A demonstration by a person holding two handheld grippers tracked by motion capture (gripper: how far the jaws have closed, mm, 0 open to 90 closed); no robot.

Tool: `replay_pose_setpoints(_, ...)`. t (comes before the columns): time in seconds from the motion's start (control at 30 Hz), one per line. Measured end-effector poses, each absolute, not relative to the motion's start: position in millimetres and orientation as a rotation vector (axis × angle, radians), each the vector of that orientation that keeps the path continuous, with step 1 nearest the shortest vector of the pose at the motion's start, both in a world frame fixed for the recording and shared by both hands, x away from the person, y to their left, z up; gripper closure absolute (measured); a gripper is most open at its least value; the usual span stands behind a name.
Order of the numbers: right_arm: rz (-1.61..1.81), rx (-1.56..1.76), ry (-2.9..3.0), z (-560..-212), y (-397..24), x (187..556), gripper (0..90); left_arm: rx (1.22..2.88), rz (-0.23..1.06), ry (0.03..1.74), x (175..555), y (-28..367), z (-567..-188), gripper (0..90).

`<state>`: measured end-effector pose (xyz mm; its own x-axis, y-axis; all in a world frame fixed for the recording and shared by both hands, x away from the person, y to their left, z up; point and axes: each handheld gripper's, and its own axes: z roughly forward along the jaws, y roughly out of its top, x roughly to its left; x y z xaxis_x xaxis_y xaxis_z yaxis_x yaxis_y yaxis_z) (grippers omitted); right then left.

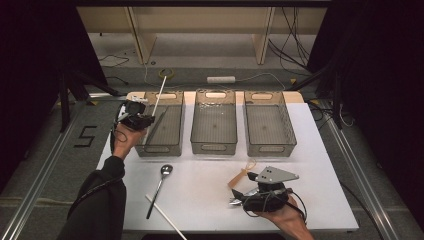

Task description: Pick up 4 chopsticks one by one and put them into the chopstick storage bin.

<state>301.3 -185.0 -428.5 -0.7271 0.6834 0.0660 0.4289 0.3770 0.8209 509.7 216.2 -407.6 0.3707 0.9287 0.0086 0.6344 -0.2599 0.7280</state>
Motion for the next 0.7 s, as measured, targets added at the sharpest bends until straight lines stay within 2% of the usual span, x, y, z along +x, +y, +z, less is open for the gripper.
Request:
replay_pose_setpoints(0.3,1.267,0.975,2.370,-429.2,-183.7,300.9,26.1,2.031,0.574,1.361,512.6,213.8,-425.6,83.4)
replay_pose_setpoints(0.7,1.264,0.967,2.383,-429.8,-182.3,300.4,26.3,2.039,0.570,1.391,516.0,210.9,-431.7,82.1)
